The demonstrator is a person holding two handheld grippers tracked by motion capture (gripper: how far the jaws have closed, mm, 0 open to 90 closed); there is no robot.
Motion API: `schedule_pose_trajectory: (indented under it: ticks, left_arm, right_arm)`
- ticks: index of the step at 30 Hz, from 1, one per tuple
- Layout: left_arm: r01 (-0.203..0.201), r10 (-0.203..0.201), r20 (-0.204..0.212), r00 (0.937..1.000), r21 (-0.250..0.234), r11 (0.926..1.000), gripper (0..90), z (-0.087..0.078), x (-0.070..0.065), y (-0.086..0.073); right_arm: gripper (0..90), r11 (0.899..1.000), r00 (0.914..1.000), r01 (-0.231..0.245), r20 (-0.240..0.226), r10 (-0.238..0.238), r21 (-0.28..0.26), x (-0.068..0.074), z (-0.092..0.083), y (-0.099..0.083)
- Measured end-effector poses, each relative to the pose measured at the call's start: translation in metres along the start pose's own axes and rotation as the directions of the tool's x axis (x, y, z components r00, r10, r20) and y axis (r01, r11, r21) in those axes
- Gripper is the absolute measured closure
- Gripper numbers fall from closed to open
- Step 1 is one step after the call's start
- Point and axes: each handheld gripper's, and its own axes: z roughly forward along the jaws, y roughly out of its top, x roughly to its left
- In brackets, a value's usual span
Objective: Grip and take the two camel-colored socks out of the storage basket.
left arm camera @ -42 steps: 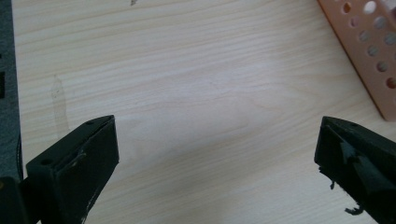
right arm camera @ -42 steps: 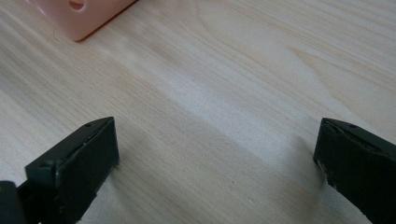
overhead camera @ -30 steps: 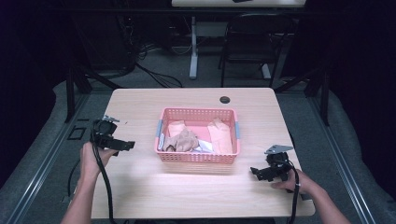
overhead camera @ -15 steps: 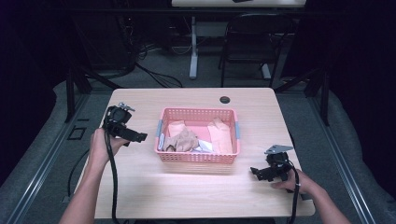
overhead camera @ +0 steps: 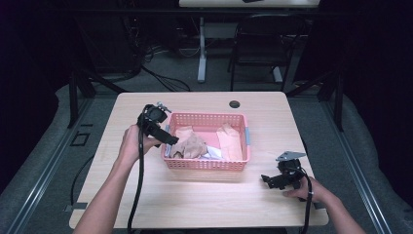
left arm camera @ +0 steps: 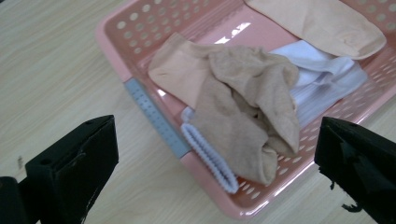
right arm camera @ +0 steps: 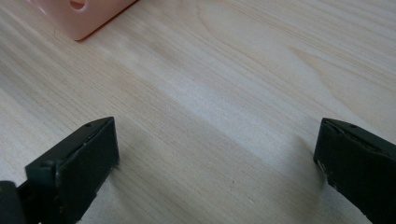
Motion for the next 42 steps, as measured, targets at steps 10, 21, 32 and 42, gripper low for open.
schedule_pose_trajectory:
  ticks: [10, 21, 32, 42]
  left_arm:
    - [-0.043, 0.041, 0.031, 0.9987, 0.054, 0.9976, 0.0, 0.030, -0.023, 0.014]
    - [-0.061, 0.049, 0.079, 0.9957, 0.150, 0.9868, 6.6, 0.060, -0.031, 0.021]
    - [-0.081, 0.051, 0.143, 0.9885, 0.219, 0.9723, 43.0, 0.073, -0.032, 0.020]
    - [-0.119, 0.086, 0.155, 0.9841, 0.217, 0.9688, 53.1, 0.075, -0.039, 0.025]
  right_arm:
    - [0.0, 1.000, 1.0000, 0.000, 0.000, 0.000, 0.000, 0.000, 0.000, 0.000]
    - [0.0, 1.000, 1.0000, 0.001, -0.001, -0.001, 0.000, 0.000, 0.000, 0.000]
    - [0.0, 1.000, 1.0000, 0.001, -0.002, -0.001, 0.004, 0.000, 0.000, 0.000]
    - [0.0, 1.000, 1.0000, -0.002, -0.004, 0.002, 0.000, 0.000, 0.000, 0.000]
